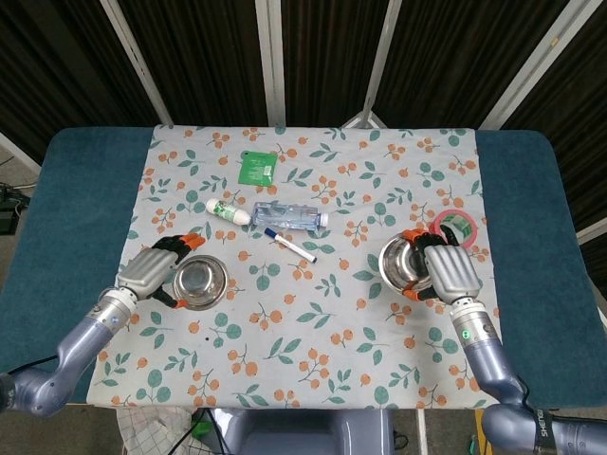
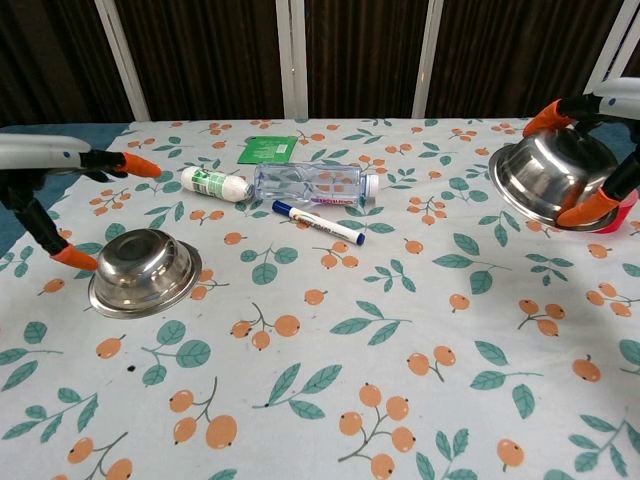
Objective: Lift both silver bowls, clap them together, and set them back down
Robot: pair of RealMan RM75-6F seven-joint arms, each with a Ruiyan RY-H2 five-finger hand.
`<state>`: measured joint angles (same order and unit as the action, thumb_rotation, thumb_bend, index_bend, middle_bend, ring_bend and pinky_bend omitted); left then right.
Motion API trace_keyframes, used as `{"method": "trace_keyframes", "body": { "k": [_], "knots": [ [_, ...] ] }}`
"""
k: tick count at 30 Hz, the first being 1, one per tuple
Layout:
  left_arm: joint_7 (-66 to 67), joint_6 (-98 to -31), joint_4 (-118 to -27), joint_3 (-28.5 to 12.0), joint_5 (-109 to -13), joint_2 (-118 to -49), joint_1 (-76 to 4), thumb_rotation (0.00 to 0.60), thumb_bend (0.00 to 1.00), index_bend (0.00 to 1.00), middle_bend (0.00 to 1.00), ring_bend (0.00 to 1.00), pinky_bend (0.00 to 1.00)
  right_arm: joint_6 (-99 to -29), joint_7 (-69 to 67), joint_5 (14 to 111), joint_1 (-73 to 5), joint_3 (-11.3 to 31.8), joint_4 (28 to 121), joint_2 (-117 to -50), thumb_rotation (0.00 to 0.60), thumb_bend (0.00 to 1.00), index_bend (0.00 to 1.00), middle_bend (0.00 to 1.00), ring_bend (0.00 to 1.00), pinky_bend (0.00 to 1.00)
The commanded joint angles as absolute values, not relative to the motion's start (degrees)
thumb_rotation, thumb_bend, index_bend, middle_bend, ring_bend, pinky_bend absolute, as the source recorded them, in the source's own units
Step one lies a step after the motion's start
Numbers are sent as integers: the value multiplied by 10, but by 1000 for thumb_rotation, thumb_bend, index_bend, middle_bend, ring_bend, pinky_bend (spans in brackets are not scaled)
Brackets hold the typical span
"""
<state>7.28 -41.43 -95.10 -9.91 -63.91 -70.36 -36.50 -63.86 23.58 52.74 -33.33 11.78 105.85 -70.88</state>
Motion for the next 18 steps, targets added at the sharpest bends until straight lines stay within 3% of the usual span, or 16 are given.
{"method": "trace_keyframes", "body": {
  "k": [1, 15, 18],
  "knots": [
    [98, -403, -928, -87, -623, -726, -382, 600, 32, 52, 0, 0, 11, -637, 233, 526, -332, 116, 1055, -706, 600, 110, 363, 207, 271, 36],
    [199, -425, -892, -55, -545, -782, -417, 600, 33, 51, 0, 0, 18, -630, 215, 522, -332, 113, 1037, -709, 600, 111, 363, 207, 271, 44],
    [202, -426, -884, -52, -539, -790, -421, 600, 38, 54, 0, 0, 71, -628, 211, 522, -332, 113, 1034, -709, 600, 110, 363, 207, 271, 44]
  ]
}}
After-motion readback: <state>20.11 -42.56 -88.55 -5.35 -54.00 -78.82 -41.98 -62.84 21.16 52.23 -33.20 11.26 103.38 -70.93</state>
